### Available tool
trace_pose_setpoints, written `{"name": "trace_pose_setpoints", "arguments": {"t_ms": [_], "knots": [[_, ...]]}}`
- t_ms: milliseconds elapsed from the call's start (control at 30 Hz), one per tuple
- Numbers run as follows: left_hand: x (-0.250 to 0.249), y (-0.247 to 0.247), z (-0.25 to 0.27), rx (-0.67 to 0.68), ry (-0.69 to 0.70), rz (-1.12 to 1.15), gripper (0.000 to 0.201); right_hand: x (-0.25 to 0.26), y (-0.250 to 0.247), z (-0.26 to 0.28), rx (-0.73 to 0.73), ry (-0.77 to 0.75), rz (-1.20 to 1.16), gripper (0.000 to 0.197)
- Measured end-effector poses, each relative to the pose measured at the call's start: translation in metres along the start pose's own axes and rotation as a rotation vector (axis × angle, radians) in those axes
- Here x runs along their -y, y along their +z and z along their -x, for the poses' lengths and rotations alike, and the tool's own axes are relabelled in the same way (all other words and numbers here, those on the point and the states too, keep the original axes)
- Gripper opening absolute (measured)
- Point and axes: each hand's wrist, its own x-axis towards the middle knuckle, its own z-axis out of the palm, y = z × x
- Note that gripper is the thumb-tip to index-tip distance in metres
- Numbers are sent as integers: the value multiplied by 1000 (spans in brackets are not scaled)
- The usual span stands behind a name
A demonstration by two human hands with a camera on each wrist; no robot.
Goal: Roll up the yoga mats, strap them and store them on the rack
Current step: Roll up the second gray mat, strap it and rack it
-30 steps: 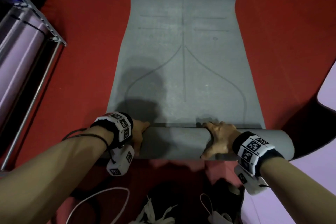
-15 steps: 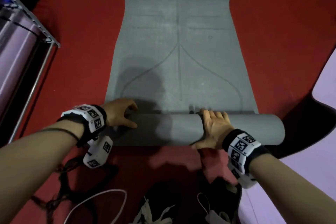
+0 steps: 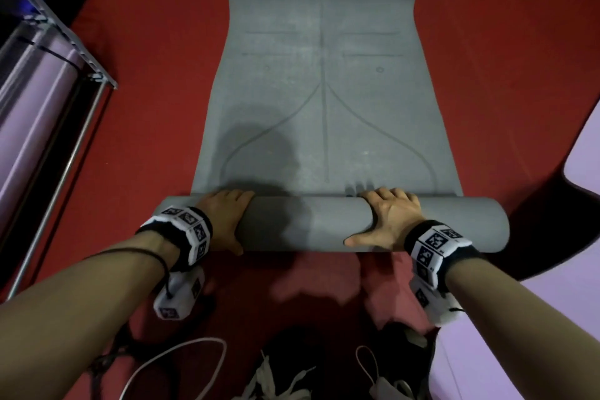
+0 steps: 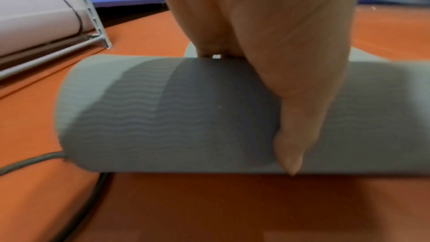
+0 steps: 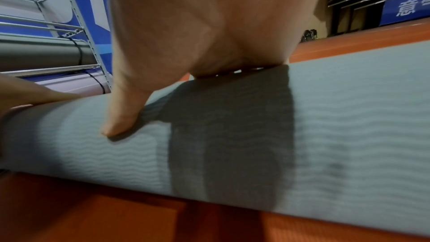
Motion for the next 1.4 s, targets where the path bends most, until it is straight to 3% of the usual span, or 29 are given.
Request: {"name": "trace_pose_setpoints", "arguments": {"t_ms": [267, 400, 500, 567, 667, 800, 900, 1067, 1200, 1300, 1400], "knots": [[-1, -4, 2, 134, 22, 50, 115, 0, 1, 11, 98, 26, -44, 110], [-8, -3, 2, 354, 27, 73, 90, 2, 5, 25, 241, -5, -72, 99], [-9, -4, -3, 477, 29, 111, 92, 2, 8, 30, 324, -9, -96, 96], [-5, -5, -7, 494, 35, 165, 94, 3, 10, 34, 278, -13, -49, 98], [0, -6, -12, 508, 58, 231, 93, 8, 22, 49, 83, -57, 132, 109], [7, -14, -11, 378, 84, 204, 113, 3, 35, 52, -8, -76, 74, 114], [24, -20, -8, 228, 52, 332, 111, -8, 27, 35, -14, -111, -4, 113], [47, -19, -5, -154, -36, 396, 60, -16, 13, 19, -116, 27, 112, 129], [38, -5, -10, -294, -80, 417, 30, -14, 10, 13, -144, 104, 40, 129], [22, 3, -13, -367, -149, 445, 42, -13, 9, 6, -160, 109, 0, 133], [2, 9, -11, -248, -213, 264, 79, -13, 7, 4, -152, 117, -22, 132]]}}
